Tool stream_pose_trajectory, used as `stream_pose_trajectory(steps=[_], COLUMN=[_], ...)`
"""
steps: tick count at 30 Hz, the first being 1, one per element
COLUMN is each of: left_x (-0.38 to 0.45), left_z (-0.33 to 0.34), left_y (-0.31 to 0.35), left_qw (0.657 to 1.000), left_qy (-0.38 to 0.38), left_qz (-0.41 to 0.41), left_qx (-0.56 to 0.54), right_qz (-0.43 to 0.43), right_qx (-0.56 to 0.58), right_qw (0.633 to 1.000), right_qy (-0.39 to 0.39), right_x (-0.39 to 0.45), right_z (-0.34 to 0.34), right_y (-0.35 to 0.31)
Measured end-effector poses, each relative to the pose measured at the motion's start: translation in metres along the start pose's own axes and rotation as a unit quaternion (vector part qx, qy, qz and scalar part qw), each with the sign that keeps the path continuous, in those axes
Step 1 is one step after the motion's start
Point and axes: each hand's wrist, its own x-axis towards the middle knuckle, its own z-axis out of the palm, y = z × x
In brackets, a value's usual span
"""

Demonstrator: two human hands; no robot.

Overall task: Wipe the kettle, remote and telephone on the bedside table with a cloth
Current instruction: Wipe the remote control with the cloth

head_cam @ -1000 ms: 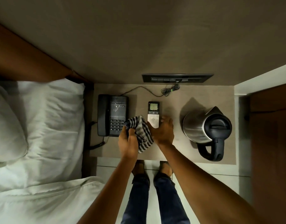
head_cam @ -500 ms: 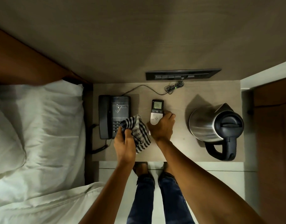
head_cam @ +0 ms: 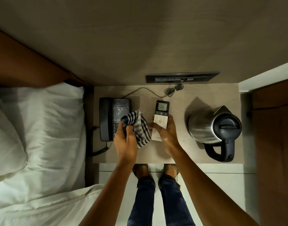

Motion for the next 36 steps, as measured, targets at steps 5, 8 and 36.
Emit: stream_pose_trajectory(steps=[5, 8, 36], left_x=[0.006, 0.012, -0.055], left_z=[0.009, 0.03, 0.019], left_y=[0.026, 0.037, -0.04], left_qw=[0.987, 0.937, 0.849], left_qy=[0.007, 0.003, -0.115], left_qz=[0.125, 0.245, 0.304], left_qx=[0.098, 0.249, 0.417], right_qz=[0.062, 0.08, 0.158], right_qx=[0.126, 0.192, 0.235], right_qw=[0.988, 0.974, 0.952], right_qy=[-0.068, -0.094, -0.116], right_x=[-0.017, -0.021, -0.002], right_z=[-0.005, -0.006, -0.011], right_y=[-0.016, -0.021, -0.023])
